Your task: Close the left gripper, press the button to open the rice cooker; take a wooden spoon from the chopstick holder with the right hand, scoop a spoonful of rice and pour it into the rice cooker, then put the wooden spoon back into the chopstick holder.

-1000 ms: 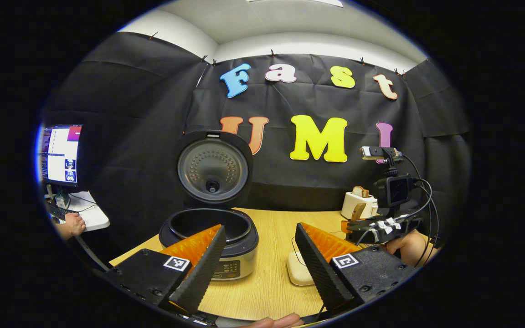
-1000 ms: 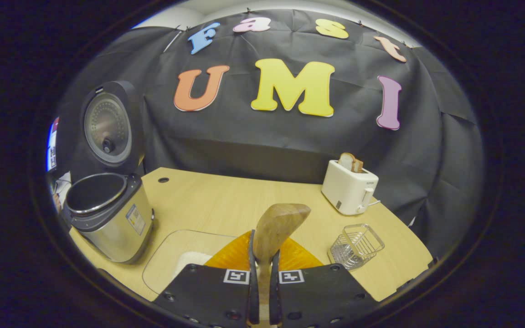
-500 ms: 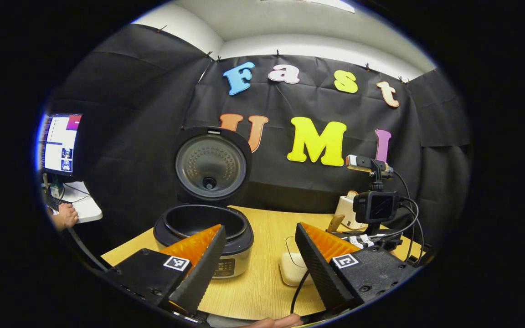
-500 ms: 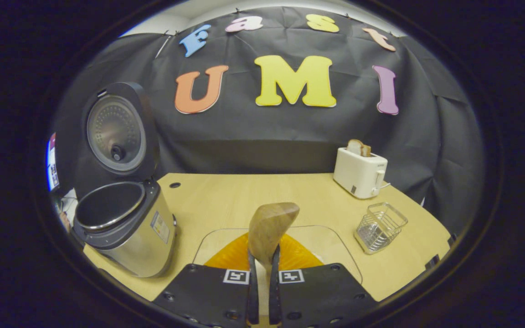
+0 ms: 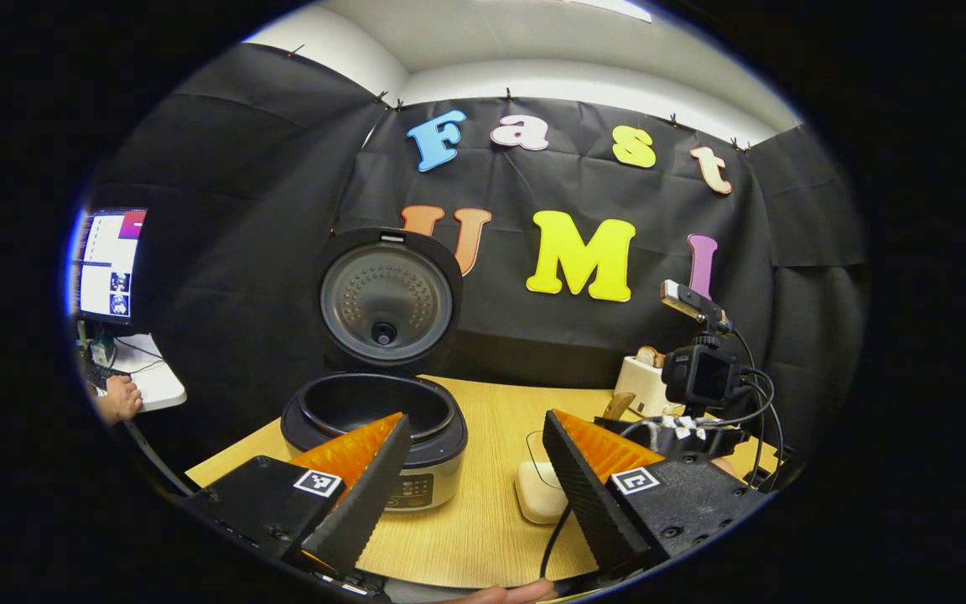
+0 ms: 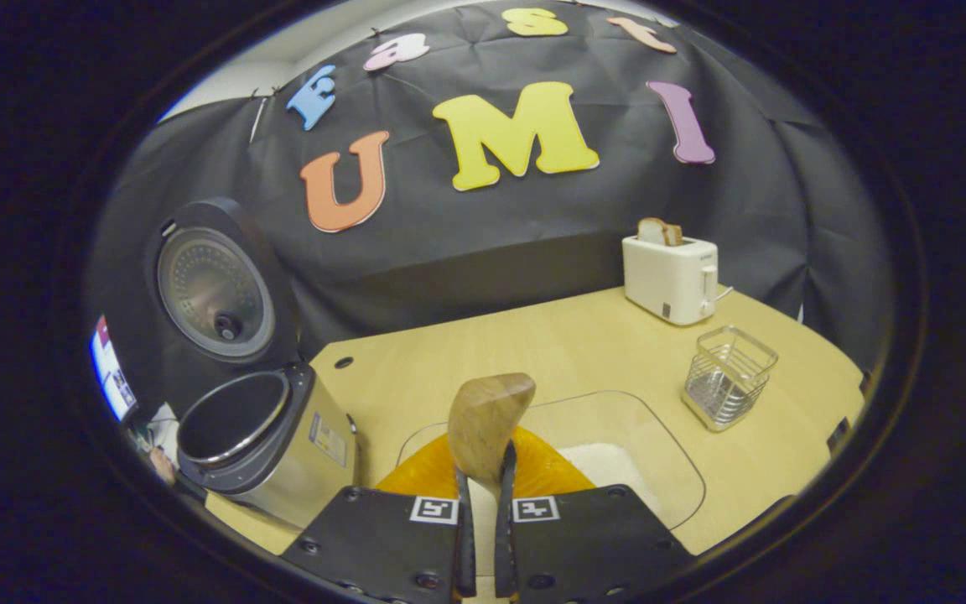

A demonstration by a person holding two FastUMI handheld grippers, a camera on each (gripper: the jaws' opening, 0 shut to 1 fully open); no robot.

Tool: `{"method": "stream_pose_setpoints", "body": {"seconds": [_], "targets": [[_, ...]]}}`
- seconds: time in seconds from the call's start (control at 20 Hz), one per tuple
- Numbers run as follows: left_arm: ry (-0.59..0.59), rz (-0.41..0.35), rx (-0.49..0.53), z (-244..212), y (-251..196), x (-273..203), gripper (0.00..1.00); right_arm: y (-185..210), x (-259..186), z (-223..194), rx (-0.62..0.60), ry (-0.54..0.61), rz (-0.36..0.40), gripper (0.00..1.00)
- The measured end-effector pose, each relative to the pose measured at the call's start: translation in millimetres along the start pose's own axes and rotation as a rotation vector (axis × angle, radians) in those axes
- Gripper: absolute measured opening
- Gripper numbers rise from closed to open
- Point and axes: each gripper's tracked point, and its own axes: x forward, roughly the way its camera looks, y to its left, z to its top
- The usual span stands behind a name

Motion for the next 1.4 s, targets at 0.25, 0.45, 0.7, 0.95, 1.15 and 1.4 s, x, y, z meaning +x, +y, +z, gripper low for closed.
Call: {"method": "stream_pose_setpoints", "body": {"seconds": [0.25,0.45,0.7,0.95,1.15,1.4], "targets": [[0.003,-0.010,0.022,-1.9,-6.2,1.2,1.00,-19.7,1.7,4.0,0.239,0.049,0.062,0.09],[0.004,-0.013,0.026,-2.6,-8.4,2.5,1.00,-39.5,8.2,4.7,0.472,0.095,0.113,0.10],[0.019,0.010,0.039,-7.2,-3.9,4.8,1.00,-47.5,13.0,1.9,0.602,0.112,0.154,0.08],[0.029,0.021,0.034,-8.7,-1.4,7.8,1.00,-58.1,19.2,-4.4,0.729,0.141,0.179,0.09],[0.043,0.038,0.031,-13.2,1.4,11.4,1.00,-62.9,12.9,-1.5,0.821,0.136,0.211,0.09],[0.063,0.089,0.064,-19.8,12.9,13.5,1.00,-78.6,4.9,13.5,0.908,0.073,0.216,0.08]]}}
